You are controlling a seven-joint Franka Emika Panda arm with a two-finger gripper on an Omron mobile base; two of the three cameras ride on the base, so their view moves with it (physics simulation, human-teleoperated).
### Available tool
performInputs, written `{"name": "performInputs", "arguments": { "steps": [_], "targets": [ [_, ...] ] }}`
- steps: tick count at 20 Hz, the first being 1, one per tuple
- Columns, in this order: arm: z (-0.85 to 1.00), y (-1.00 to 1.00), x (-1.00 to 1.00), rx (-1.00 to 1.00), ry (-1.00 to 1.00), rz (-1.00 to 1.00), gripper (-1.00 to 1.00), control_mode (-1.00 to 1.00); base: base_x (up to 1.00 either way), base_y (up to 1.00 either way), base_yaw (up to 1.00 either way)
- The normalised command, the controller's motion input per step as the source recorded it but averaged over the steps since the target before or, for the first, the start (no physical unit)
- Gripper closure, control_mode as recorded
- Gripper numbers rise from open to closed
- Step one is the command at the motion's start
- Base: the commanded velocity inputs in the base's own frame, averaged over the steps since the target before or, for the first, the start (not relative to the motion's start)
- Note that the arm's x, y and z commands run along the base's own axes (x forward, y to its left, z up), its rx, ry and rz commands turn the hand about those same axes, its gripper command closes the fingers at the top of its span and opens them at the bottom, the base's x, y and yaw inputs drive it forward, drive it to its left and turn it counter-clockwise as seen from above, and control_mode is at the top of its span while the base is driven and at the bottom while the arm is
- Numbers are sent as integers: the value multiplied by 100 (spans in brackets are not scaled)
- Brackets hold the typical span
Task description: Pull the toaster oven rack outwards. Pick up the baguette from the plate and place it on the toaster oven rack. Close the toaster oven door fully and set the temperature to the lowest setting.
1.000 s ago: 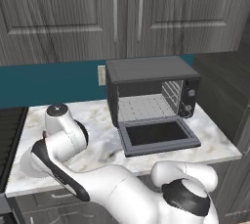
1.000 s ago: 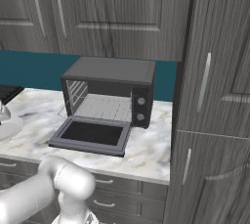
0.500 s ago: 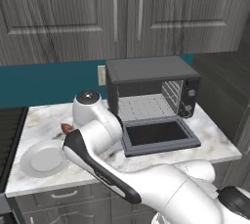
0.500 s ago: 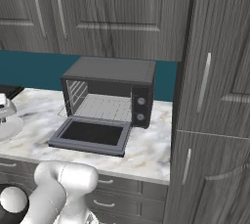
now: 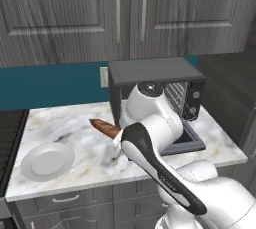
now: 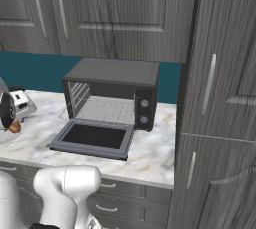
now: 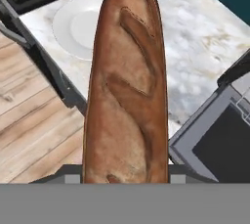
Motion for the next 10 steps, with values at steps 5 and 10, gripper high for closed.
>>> {"name": "performInputs", "arguments": {
  "steps": [5,10],
  "targets": [
    [46,-100,0,-6,0,24,100,-100,0,0,0],
    [34,-99,0,-10,2,11,100,-100,0,0,0]
  ]
}}
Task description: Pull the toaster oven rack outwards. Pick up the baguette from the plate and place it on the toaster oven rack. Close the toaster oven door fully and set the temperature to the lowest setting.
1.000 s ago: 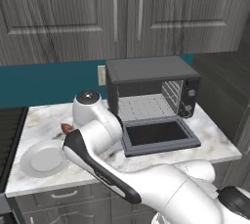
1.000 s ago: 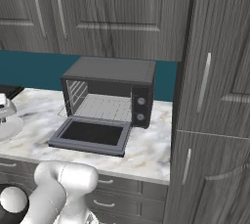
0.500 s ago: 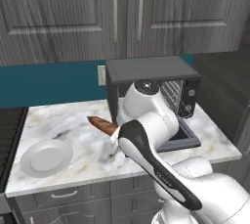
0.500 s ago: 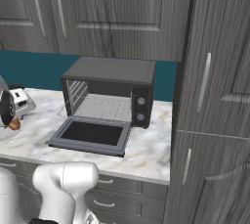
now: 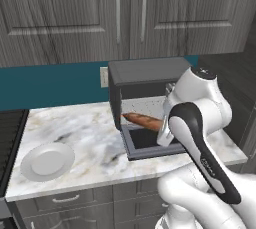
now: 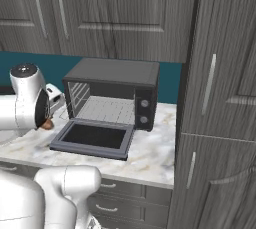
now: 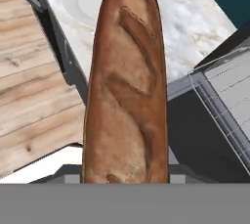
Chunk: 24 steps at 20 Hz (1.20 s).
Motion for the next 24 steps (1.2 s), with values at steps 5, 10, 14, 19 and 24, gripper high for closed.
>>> {"name": "performInputs", "arguments": {
  "steps": [5,10,14,19,24],
  "targets": [
    [3,-91,0,-14,0,1,100,-100,0,0,0],
    [0,-76,14,-10,-18,0,100,-100,0,0,0],
    [1,-32,25,-5,-38,7,100,-100,0,0,0],
    [0,-1,29,-2,-18,7,100,-100,0,0,0],
    [3,2,35,-3,1,12,100,-100,0,0,0]
  ]
}}
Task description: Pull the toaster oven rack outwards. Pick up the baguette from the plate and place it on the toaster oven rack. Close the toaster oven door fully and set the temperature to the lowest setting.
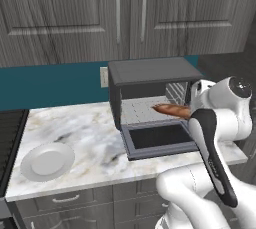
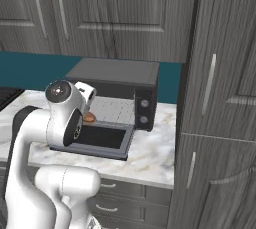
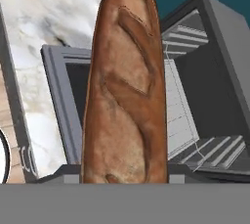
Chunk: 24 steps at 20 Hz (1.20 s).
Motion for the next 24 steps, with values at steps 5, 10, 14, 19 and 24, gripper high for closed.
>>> {"name": "performInputs", "arguments": {
  "steps": [5,10,14,19,24],
  "targets": [
    [1,25,43,-18,10,31,100,-100,0,0,0],
    [-1,2,4,-6,3,14,100,-100,0,0,0],
    [-31,0,20,0,-4,0,100,-100,0,0,0],
    [-27,0,31,1,-8,0,100,-100,0,0,0],
    [-9,0,57,0,0,0,100,-100,0,0,0]
  ]
}}
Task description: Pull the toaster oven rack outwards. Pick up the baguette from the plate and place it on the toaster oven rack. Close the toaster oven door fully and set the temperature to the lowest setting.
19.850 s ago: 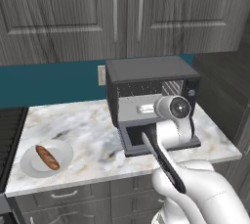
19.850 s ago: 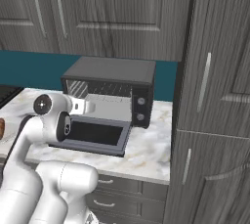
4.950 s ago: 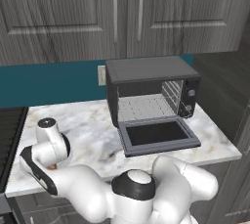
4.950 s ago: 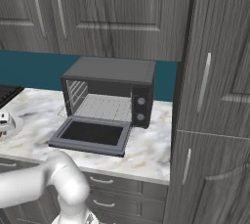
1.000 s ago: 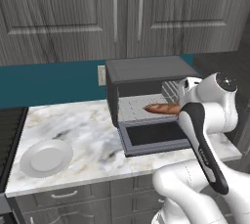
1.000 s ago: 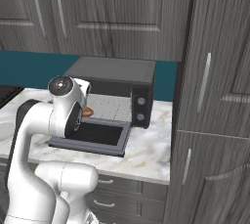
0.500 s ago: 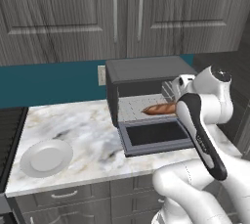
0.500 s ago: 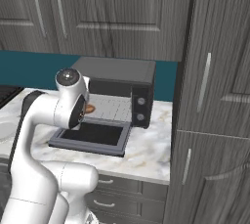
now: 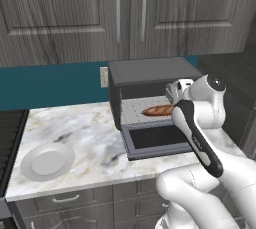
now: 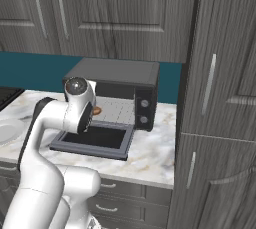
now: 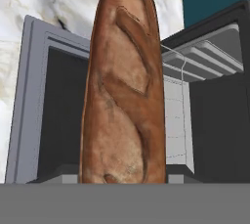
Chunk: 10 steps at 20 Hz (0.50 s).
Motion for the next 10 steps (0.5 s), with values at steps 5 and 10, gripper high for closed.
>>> {"name": "performInputs", "arguments": {
  "steps": [5,10],
  "targets": [
    [-18,0,57,0,3,1,100,-100,0,0,0],
    [-40,0,35,0,5,3,100,-100,0,0,0]
  ]
}}
